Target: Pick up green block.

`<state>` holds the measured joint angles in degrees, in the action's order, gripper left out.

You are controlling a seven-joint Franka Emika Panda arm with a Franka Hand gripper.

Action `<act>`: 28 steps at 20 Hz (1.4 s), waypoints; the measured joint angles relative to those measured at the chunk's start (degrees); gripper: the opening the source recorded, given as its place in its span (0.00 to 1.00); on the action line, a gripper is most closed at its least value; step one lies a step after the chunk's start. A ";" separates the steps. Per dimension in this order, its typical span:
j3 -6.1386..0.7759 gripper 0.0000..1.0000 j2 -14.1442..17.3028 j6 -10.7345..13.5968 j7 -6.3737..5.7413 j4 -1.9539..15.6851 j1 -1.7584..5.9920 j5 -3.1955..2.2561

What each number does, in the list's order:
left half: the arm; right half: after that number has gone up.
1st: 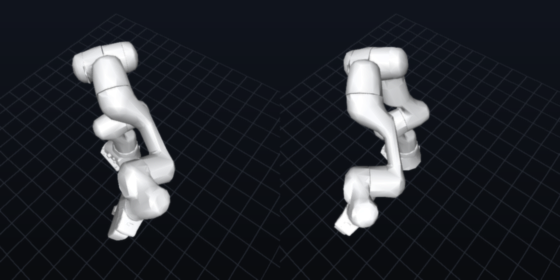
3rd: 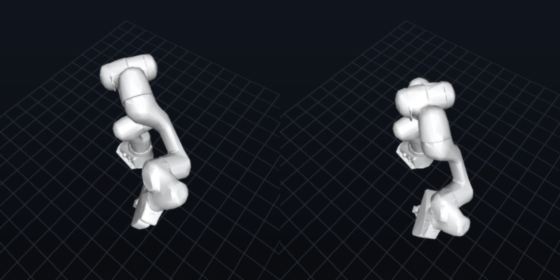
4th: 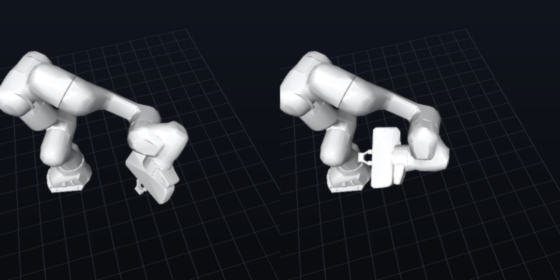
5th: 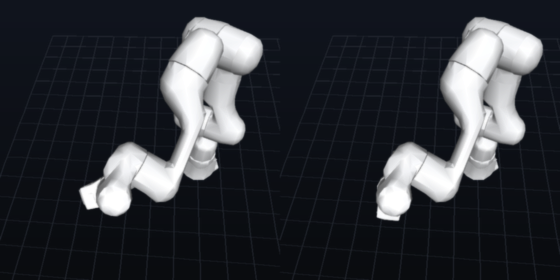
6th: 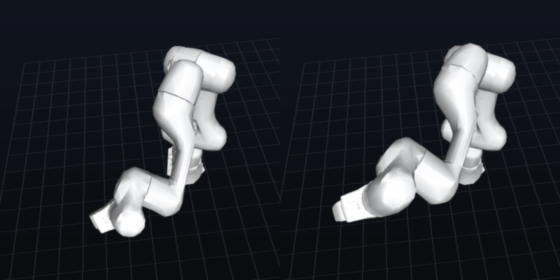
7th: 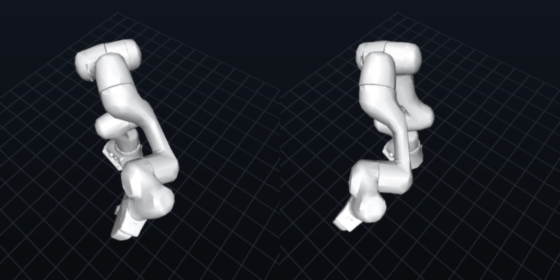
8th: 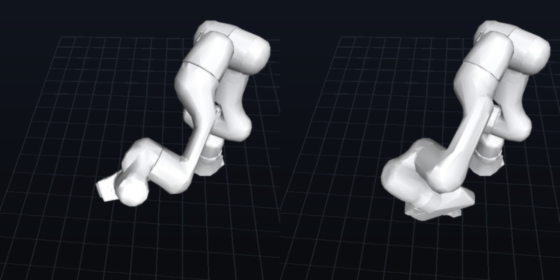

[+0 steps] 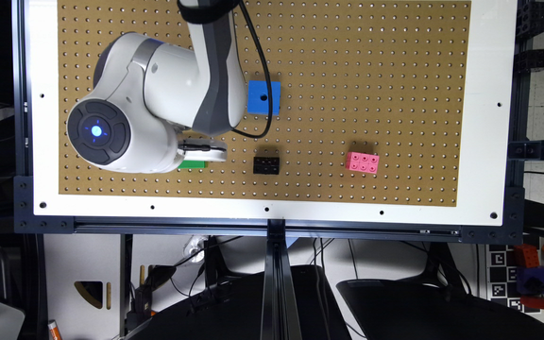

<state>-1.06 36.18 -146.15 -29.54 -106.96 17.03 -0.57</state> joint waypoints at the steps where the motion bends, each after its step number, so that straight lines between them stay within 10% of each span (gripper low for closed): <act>1: -0.01 1.00 0.00 0.00 0.00 0.02 0.00 0.00; 17: -0.45 1.00 0.69 -0.14 0.00 0.40 -0.01 0.01; 18: -0.51 0.00 0.64 -0.15 0.00 0.39 0.00 0.03; 28: -0.52 0.00 0.62 -0.07 0.00 0.38 0.02 0.03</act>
<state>-1.59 36.79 -146.22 -29.54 -106.58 17.05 -0.54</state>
